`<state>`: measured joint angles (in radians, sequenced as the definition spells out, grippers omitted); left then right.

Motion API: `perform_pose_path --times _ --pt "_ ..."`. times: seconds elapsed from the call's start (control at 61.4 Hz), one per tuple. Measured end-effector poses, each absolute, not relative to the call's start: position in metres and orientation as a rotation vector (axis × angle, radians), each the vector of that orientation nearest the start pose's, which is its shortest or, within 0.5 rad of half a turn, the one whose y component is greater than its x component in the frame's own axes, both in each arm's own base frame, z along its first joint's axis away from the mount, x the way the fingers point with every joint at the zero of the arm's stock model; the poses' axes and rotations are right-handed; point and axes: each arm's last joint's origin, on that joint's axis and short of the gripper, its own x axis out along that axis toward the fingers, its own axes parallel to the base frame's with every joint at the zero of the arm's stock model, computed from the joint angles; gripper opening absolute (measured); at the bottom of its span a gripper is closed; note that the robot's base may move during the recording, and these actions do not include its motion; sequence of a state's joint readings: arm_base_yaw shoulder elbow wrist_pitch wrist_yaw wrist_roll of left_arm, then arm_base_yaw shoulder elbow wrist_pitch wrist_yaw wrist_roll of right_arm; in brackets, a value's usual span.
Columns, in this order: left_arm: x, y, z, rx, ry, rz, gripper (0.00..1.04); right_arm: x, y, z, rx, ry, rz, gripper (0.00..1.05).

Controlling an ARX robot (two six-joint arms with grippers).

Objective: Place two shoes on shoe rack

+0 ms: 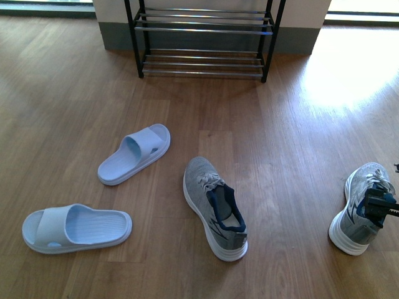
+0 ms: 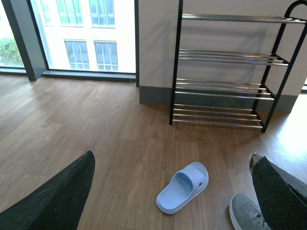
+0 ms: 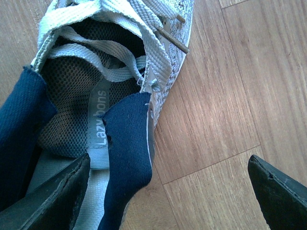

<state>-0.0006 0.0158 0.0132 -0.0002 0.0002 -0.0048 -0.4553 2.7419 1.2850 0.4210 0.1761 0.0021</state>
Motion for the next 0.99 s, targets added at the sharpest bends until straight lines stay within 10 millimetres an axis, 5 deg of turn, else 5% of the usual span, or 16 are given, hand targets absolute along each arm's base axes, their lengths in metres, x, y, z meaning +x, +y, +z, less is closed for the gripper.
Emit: perform_pose_path --times 0.456,0.993 --pt "0.098 0.0 0.167 -0.005 0.003 0.0 0.95 0.36 -0.185 -0.131 0.231 1.067 -0.62 0.95" --pt "0.098 0.0 0.167 -0.005 0.003 0.0 0.95 0.356 -0.187 -0.139 0.252 1.082 -0.615 0.17"
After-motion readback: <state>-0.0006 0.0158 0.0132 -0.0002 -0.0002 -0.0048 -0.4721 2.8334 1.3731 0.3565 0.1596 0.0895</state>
